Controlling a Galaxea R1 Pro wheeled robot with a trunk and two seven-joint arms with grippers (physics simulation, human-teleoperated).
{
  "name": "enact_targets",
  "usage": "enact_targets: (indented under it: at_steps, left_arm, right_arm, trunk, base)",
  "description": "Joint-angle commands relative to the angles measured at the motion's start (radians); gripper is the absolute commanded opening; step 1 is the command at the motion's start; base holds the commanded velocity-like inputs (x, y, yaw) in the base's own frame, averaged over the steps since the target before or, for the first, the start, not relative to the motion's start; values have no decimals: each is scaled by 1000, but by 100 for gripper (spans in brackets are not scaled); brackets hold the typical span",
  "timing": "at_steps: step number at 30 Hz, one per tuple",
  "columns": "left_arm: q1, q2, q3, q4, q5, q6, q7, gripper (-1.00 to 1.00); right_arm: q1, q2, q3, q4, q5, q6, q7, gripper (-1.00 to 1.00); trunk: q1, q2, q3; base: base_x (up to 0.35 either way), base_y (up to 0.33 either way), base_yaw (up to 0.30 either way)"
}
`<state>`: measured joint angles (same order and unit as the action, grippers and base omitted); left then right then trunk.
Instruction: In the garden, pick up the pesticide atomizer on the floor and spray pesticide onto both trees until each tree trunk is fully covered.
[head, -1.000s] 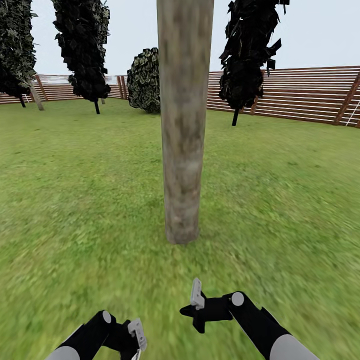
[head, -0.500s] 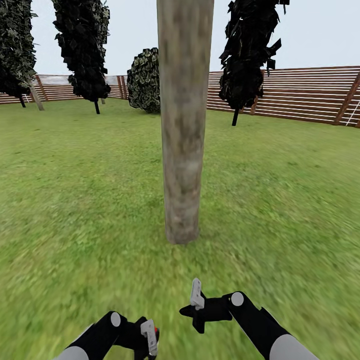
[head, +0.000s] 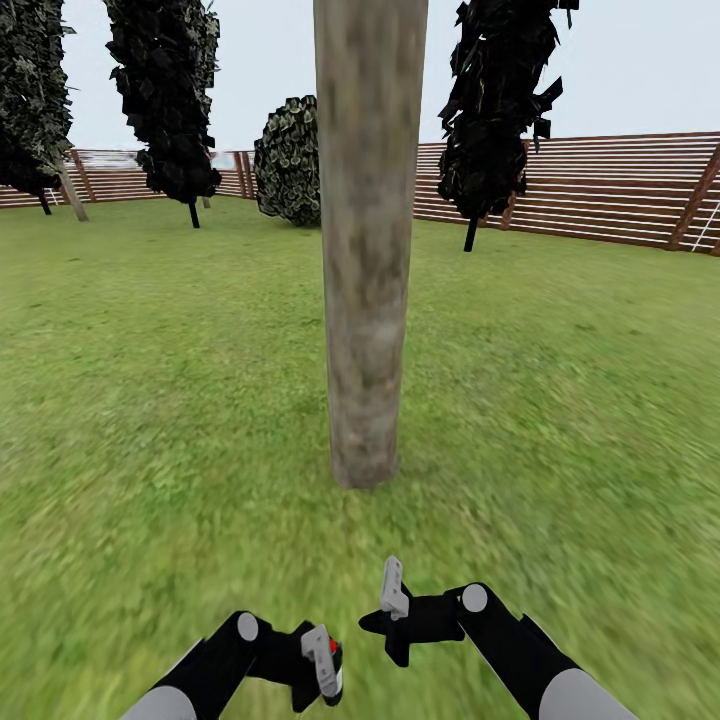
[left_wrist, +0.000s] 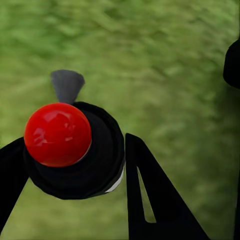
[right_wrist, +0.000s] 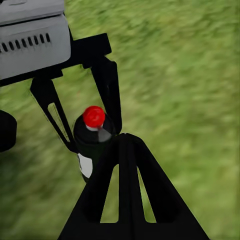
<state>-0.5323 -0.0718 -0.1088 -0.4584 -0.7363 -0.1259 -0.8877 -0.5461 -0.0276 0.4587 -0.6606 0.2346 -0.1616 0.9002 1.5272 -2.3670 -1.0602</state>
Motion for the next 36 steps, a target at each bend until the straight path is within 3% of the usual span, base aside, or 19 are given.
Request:
enact_targets:
  at_steps: [1,18,21,27,36]
  left_arm:
    - [0,0,0,-2,2,0,-1,-100]
    - [0,-26,0,-6,6,-3,-35,-100]
    - [0,-27,0,-6,7,-4,-37,-100]
    - [0,-27,-3,-6,50,-8,-40,-100]
    - [0,-27,-2,-6,57,-11,-40,-100]
  right_arm:
    - [0,0,0,0,0,0,0,-100]
    - [0,0,0,-1,1,-1,0,-100]
    - [0,0,0,-1,21,-1,-1,-100]
    - [0,0,0,-1,39,-1,-1,-100]
    - [0,0,0,-1,40,-1,0,-100]
  trunk:
    - [0,0,0]
    - [0,0,0]
    - [0,0,0]
    - [0,0,0]
    - [0,0,0]
  base:
    - [0,0,0]
    - [0,0,0]
    - [0,0,0]
    - [0,0,0]
    - [0,0,0]
